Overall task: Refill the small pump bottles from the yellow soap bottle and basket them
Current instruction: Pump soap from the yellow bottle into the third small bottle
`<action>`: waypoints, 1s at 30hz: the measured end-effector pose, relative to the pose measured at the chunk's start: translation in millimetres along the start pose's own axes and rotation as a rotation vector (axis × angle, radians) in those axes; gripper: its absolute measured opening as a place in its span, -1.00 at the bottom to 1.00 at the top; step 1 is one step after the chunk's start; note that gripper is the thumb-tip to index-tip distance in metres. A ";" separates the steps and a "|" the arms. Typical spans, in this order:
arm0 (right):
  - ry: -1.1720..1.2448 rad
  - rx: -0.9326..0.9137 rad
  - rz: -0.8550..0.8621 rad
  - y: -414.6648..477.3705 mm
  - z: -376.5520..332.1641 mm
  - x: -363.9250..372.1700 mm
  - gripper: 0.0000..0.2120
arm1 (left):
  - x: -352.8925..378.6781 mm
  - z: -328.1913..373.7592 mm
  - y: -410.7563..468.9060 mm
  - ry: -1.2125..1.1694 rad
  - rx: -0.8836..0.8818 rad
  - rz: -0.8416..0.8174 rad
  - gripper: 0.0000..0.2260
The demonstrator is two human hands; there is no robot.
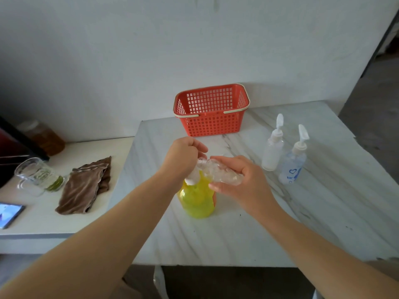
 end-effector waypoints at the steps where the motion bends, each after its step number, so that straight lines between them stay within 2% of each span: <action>1: -0.005 -0.006 0.002 -0.3 0.3 0.7 -0.53 | 0.3 -1.6 0.7 0.005 -0.008 -0.001 -0.69; 9: -0.009 0.040 -0.014 -6.0 11.4 3.2 -0.54 | 6.9 -13.3 0.1 0.048 -0.007 0.004 -0.68; 21: -0.068 -0.018 -0.004 1.1 -2.5 -3.1 -0.53 | 0.8 -3.4 -3.0 0.047 0.017 0.024 -0.70; 26: -0.016 -0.009 -0.002 0.4 1.6 0.6 -0.52 | 2.8 -7.2 3.6 0.027 -0.045 0.015 -0.67; 30: -0.029 0.021 -0.015 1.6 8.8 0.2 -0.53 | 7.0 -11.8 1.9 0.024 -0.015 0.026 -0.69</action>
Point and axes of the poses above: each hand's wrist, its own y-axis towards the middle knuckle, its own x-axis out of the palm, z = x × y, the point moved 3 cm from there along y, towards the middle knuckle, and after that the axes turned 4 degrees about -z, right-handed, at the moved point
